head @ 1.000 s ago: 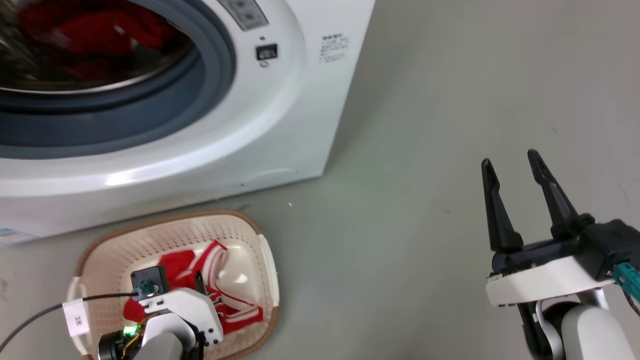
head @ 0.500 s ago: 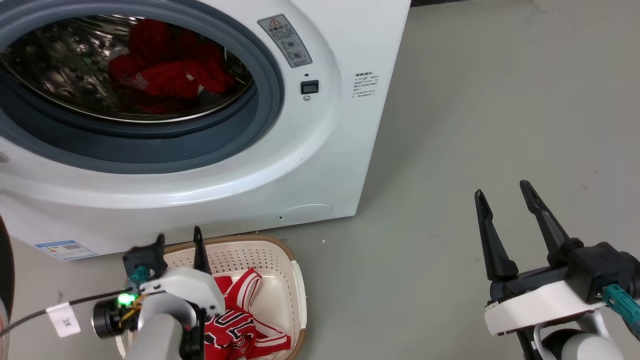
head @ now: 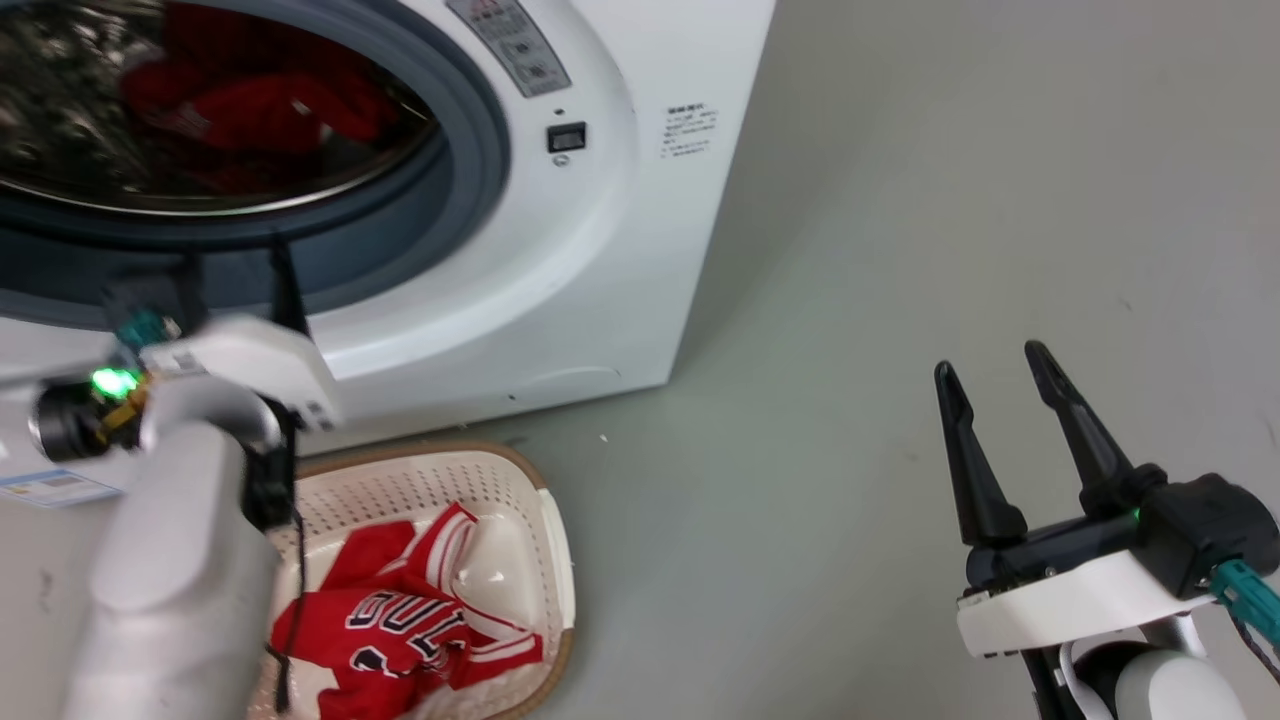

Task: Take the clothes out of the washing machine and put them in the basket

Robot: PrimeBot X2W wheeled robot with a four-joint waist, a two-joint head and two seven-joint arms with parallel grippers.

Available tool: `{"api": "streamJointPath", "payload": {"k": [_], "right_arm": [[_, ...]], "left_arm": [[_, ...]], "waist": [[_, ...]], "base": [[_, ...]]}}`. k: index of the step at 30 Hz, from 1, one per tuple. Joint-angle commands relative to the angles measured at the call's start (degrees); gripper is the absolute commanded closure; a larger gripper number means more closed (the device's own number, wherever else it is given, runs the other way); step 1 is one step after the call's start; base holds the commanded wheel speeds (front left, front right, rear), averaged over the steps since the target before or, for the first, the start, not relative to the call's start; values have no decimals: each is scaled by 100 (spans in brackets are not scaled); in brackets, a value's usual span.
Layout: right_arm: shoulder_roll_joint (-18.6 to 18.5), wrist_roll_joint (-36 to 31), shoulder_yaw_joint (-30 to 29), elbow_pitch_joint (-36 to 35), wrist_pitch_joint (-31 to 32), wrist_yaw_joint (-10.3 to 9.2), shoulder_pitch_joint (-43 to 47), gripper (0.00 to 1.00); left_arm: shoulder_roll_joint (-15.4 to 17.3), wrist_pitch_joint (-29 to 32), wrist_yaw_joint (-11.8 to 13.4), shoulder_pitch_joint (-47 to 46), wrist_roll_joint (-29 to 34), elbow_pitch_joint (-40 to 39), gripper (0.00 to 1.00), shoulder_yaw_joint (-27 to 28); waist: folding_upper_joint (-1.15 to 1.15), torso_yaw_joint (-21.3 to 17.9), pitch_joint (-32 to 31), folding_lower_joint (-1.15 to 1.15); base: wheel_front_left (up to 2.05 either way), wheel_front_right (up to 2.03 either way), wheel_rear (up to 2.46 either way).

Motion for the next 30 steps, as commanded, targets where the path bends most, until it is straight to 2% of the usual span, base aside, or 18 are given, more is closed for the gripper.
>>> {"api": "streamJointPath", "payload": {"k": [1, 9, 18, 26, 30], "right_arm": [[5, 41, 6, 19, -40, -4, -88, 0], [7, 367, 116, 410, -410, -4, -444, 0], [7, 690, 456, 940, -803, -4, -860, 0], [7, 977, 761, 1341, -985, -4, -1138, 0], [7, 1061, 763, 1462, -1027, -4, -1120, 0]], "left_arm": [[44, 23, -12, -90, 5, 11, 0, 16], [740, 745, 4, -1168, 20, 289, 0, 160], [1590, 1744, 12, -2361, 313, 324, 0, 53], [2135, 2754, 115, -3298, 563, 197, 0, -84], [2175, 3198, 199, -3625, 682, 127, 0, -202]], "waist": [[0, -225, 270, 1], [0, -793, 1108, 1], [0, -1331, 1876, 1], [0, -1787, 2362, 1], [0, -1820, 2507, 1]], "base": [[0, 0, 0], [0, 0, 0], [0, 0, 0], [0, 0, 0], [0, 0, 0]]}}
